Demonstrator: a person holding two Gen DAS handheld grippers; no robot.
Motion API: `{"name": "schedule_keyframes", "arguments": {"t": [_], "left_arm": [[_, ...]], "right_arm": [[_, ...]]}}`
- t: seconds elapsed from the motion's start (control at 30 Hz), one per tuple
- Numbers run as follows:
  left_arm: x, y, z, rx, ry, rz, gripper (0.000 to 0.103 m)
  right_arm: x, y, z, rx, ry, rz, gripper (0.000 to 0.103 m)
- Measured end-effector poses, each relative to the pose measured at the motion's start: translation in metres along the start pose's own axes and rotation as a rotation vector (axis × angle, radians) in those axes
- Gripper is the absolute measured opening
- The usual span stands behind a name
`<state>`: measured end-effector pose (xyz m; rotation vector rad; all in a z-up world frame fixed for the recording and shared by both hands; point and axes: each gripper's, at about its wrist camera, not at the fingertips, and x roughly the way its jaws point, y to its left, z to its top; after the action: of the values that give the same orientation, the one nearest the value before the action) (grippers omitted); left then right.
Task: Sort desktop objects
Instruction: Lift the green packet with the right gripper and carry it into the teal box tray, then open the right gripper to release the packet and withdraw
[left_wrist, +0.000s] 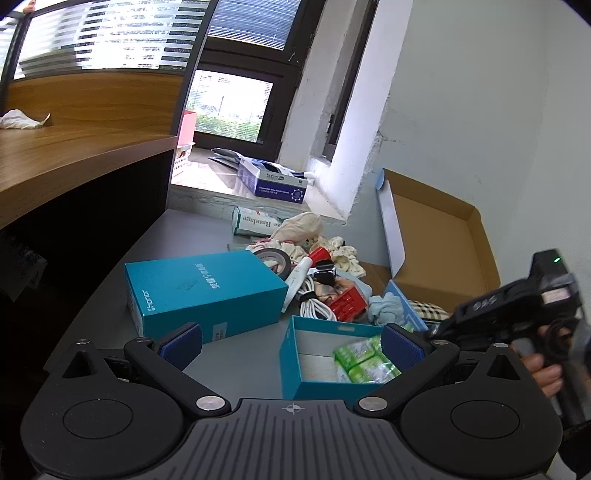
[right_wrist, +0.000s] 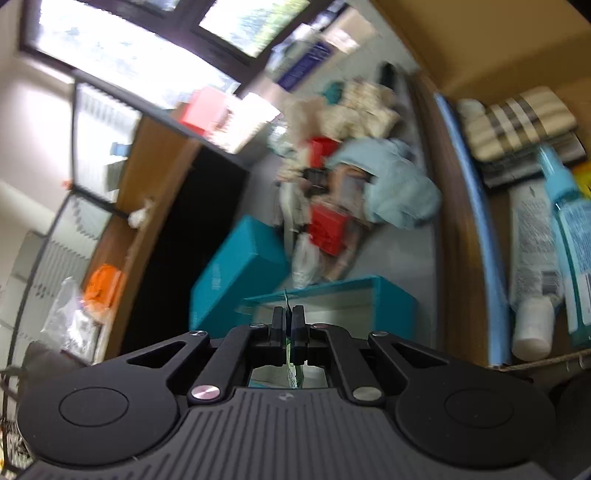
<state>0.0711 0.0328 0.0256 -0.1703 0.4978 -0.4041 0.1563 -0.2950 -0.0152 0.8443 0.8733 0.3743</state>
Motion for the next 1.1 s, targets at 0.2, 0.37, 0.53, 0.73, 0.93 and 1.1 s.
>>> {"name": "schedule_keyframes", "arguments": {"t": [0.2, 0.37, 0.53, 0.73, 0.93, 1.1], "left_arm": [[0.003, 0.000, 0.000, 0.004, 0.006, 0.000, 0.103], [0.003, 0.001, 0.000, 0.008, 0.002, 0.003, 0.103], [0.005, 0.006, 0.001, -0.003, -0.002, -0.002, 0.103], [0.003, 0.007, 0.001, -0.001, -0.010, -0.012, 0.103], [-0.005, 0.013, 0.003, -0.006, -0.028, 0.014, 0.103], [-0.004, 0.021, 0.003, -0.017, -0.037, 0.017, 0.103]], "right_arm": [[0.008, -0.005, -0.002, 0.004, 0.037, -0.060, 0.003], [0.001, 0.022, -0.001, -0.120, 0.034, -0.146, 0.029], [-0.021, 0.047, 0.006, -0.209, -0.009, -0.204, 0.035], [0.014, 0.065, 0.006, -0.265, 0.145, -0.158, 0.021], [0.080, 0.083, 0.003, -0.323, 0.312, -0.227, 0.021], [0.106, 0.087, 0.000, -0.348, 0.389, -0.283, 0.021]]}}
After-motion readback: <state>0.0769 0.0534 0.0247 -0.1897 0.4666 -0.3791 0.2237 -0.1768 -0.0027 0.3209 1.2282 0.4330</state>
